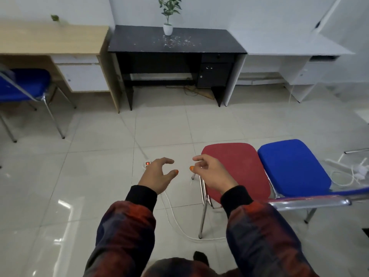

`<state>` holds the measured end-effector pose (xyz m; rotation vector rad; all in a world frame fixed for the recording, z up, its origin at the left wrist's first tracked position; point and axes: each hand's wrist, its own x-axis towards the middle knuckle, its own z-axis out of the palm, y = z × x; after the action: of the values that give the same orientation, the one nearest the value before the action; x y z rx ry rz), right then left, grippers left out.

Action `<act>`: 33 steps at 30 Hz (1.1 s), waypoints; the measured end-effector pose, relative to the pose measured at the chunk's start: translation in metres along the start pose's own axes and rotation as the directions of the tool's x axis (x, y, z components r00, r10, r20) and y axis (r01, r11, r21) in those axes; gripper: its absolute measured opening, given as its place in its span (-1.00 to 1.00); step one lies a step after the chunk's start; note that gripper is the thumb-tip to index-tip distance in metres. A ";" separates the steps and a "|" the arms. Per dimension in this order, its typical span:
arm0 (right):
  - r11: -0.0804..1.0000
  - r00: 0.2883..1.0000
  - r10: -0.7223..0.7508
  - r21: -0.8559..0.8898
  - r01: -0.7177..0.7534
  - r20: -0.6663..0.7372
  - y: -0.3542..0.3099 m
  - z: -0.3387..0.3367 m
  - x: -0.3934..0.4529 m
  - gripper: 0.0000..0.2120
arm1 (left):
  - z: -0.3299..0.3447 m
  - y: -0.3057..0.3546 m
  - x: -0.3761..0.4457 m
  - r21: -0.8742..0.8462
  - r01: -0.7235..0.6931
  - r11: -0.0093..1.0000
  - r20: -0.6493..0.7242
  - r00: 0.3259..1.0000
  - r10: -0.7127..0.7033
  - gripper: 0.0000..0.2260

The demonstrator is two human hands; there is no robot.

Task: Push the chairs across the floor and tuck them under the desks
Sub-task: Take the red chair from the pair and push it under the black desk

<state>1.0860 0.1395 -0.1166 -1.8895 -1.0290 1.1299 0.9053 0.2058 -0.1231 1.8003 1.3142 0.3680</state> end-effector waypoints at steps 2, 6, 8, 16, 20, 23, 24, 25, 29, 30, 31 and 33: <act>1.000 1.000 -0.011 0.013 0.011 0.013 0.007 -0.015 -0.003 -0.74 | 0.017 0.009 -0.011 -0.007 0.014 1.000 -0.008 1.000 -0.014 -0.68; 1.000 0.998 -0.016 0.028 0.014 0.067 0.021 -0.028 -0.014 -0.75 | 0.036 0.020 -0.031 0.000 0.041 0.999 -0.033 0.999 -0.041 -0.68; 0.999 0.998 -0.016 0.030 0.014 0.065 0.028 -0.033 -0.020 -0.75 | 0.043 0.023 -0.036 0.007 0.045 0.999 -0.032 0.999 -0.044 -0.68; 1.000 1.000 0.024 -0.006 -0.024 0.020 0.051 -0.061 -0.051 -0.74 | 0.079 0.045 -0.051 -0.033 0.017 0.999 -0.014 1.000 -0.017 -0.68; 0.999 0.999 0.001 -0.034 0.000 0.034 0.067 -0.084 -0.062 -0.75 | 0.103 0.055 -0.067 -0.018 0.037 0.999 -0.010 0.999 -0.037 -0.68; 0.999 0.998 -0.030 -0.030 0.032 0.060 0.077 -0.102 -0.066 -0.75 | 0.123 0.068 -0.077 -0.008 0.055 0.998 -0.043 0.998 -0.056 -0.67; 0.999 0.997 -0.040 -0.033 0.043 0.070 0.079 -0.107 -0.068 -0.75 | 0.130 0.073 -0.078 -0.002 0.061 0.998 -0.042 0.997 -0.061 -0.66; 0.996 0.994 -0.067 -0.052 0.072 0.091 0.087 -0.120 -0.072 -0.76 | 0.146 0.082 -0.082 0.010 0.066 0.998 -0.049 0.997 -0.065 -0.65; 0.989 0.987 -0.119 -0.077 0.127 0.110 0.118 -0.171 -0.088 -0.79 | 0.206 0.120 -0.087 0.095 0.042 0.995 -0.005 0.999 -0.042 -0.59; 0.987 0.988 -0.129 -0.081 0.136 0.079 0.126 -0.186 -0.091 -0.80 | 0.221 0.129 -0.087 0.108 0.020 0.994 0.017 1.000 -0.022 -0.58; 0.987 0.991 -0.129 -0.089 0.132 0.038 0.133 -0.197 -0.091 -0.82 | 0.232 0.135 -0.086 0.117 -0.003 0.993 0.040 0.999 -0.002 -0.57; 0.979 0.990 -0.139 -0.155 0.134 -0.016 0.156 -0.240 -0.098 -0.82 | 0.274 0.161 -0.085 0.152 -0.041 0.988 0.061 0.998 0.032 -0.53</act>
<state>1.3182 -0.0551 -0.1242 -1.9144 -1.2415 0.9676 1.1540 -0.0090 -0.1416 1.9500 1.2999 0.2378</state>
